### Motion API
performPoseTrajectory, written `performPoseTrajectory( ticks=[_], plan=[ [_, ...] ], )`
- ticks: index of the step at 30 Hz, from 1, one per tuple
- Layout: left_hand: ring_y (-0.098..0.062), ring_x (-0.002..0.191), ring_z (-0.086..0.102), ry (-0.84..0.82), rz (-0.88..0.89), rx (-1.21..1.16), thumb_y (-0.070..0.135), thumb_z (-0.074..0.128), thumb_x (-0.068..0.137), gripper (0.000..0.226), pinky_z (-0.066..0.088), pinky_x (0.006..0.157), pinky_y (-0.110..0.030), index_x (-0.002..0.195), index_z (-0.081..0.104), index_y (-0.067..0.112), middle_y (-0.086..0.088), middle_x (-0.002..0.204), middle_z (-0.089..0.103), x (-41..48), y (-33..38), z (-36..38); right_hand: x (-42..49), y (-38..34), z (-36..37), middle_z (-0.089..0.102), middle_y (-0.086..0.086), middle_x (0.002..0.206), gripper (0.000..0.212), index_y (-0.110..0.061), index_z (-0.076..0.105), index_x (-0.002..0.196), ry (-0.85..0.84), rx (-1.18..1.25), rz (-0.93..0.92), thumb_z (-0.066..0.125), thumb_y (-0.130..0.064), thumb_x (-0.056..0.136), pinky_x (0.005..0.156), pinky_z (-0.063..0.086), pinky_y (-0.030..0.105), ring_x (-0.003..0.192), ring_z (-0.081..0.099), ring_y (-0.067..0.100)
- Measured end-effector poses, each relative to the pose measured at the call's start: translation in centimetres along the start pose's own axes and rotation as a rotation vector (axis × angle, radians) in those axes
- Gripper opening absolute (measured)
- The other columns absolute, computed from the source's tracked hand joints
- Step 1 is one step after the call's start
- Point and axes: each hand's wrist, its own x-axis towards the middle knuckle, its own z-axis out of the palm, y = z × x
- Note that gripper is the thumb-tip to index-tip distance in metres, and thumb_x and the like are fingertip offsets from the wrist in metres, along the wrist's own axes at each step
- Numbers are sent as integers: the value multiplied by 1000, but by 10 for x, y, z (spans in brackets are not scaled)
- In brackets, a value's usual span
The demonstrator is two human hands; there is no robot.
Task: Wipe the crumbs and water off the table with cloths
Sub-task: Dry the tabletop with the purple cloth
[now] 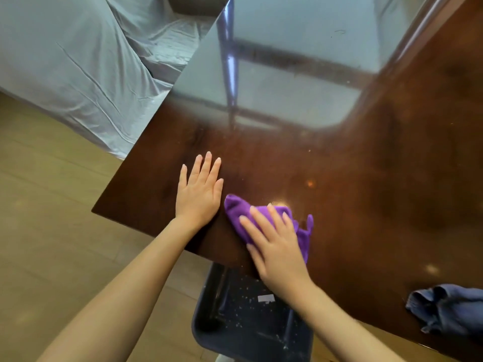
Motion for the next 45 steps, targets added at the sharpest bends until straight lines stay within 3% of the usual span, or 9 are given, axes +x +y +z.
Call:
performPoseTrajectory(
  ticks=[9, 15, 19, 23, 27, 31, 35, 38, 45],
  plan=[
    [-17, 144, -1, -14, 88, 40, 36, 20, 97, 52, -4, 115, -41, 145, 6, 20, -3, 157, 5, -11, -10, 0, -5, -30, 15, 39, 4, 148, 59, -23, 33, 141, 55, 48, 46, 60, -19, 89, 114, 21, 51, 140, 27, 29],
    [-6, 139, 20, -36, 84, -736, 30, 37, 96, 51, 14, 113, -25, 144, 22, 21, 8, 149, 26, -47, -11, -35, 41, -46, 11, 21, 9, 154, 61, -12, 29, 139, 16, 311, 168, 60, -24, 88, 117, 15, 37, 142, 18, 24],
    [-13, 129, 33, -95, 421, -344, 49, 48, 85, 63, 29, 106, -32, 141, 29, 27, 3, 150, 31, -59, -11, -49, 41, -33, -9, 21, 11, 154, 71, -10, 30, 139, -44, 128, -10, 63, -35, 82, 119, 15, 41, 142, 16, 25],
    [-30, 108, 52, -107, 469, -59, 41, 67, 76, 71, 47, 90, -41, 136, 41, 14, -11, 130, 53, -70, -15, -47, 8, -35, -12, 34, 12, 144, 70, -10, 25, 141, -47, 11, 131, 61, -26, 83, 111, 30, 40, 128, 34, 30],
    [-31, 78, 62, -108, 360, -103, 32, 75, 71, 58, 56, 60, -37, 118, 55, 3, -15, 95, 62, -93, 1, -47, -4, -41, -16, 44, 9, 136, 54, -11, 36, 136, -60, 98, 139, 49, -5, 84, 104, 35, 36, 114, 40, 27],
    [-17, 61, 63, -124, 420, -187, 57, 45, 81, 46, 49, 42, -25, 99, 55, 17, -1, 75, 63, -128, 25, -58, -19, -27, -46, 59, 9, 121, 39, -14, 53, 120, -173, 244, 154, 54, -12, 80, 98, 41, 35, 105, 50, 28],
    [-5, 64, 63, -139, 505, -172, 65, 40, 78, 48, 47, 49, -18, 95, 60, 25, 12, 75, 66, -129, 67, -79, -48, -2, -95, 68, 3, 106, 34, -21, 59, 108, -206, 286, 176, 53, -19, 74, 85, 47, 31, 96, 58, 20],
    [-10, 78, 65, -113, 557, -219, 66, 42, 77, 53, 48, 62, -22, 103, 61, 23, 8, 87, 69, -107, 108, -99, -60, 19, -141, 69, 3, 102, 33, -22, 59, 106, -138, 248, 197, 53, -18, 73, 80, 48, 32, 91, 59, 18],
    [-21, 106, 57, -58, 668, -287, 53, 45, 87, 48, 47, 84, -35, 123, 48, 21, 0, 115, 63, -57, 214, -129, -85, 77, -234, 65, 7, 116, 36, -19, 56, 118, 60, 95, 312, 59, -16, 82, 92, 47, 37, 106, 59, 24]
  ],
)
